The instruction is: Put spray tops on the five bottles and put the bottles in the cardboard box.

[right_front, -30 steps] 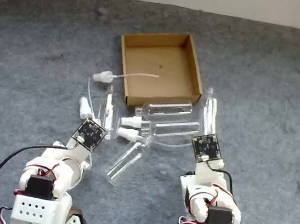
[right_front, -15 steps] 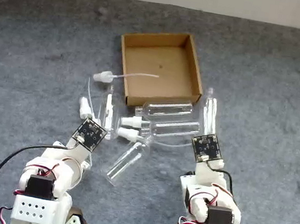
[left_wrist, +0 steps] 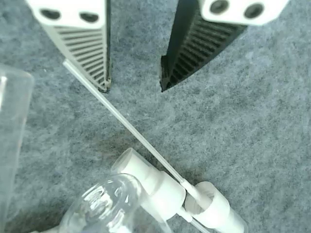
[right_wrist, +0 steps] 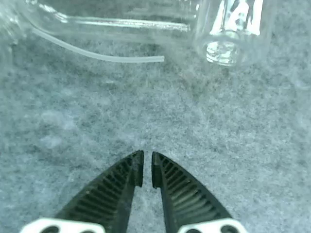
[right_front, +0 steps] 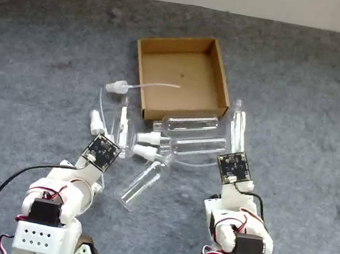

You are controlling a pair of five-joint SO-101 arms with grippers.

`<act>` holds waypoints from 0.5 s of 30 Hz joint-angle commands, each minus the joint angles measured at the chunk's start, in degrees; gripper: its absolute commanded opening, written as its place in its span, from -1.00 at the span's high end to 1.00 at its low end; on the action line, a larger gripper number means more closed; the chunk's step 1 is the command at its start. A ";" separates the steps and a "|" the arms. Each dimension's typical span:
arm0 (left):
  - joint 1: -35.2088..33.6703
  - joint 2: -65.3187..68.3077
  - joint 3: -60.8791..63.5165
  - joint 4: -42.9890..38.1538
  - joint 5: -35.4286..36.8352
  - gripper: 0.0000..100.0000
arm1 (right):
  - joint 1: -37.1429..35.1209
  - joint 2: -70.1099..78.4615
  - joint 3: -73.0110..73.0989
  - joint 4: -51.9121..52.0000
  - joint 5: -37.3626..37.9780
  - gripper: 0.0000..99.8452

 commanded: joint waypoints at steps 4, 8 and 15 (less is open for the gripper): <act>0.92 -0.57 1.27 0.18 -0.09 0.74 | 0.31 -0.66 9.27 0.13 0.26 0.95; 0.92 -0.57 1.27 0.18 -0.09 0.74 | 0.31 -0.66 9.27 0.40 0.35 0.95; 0.92 -0.75 1.27 -0.79 -0.09 0.74 | 0.31 -0.66 9.36 0.13 0.26 0.95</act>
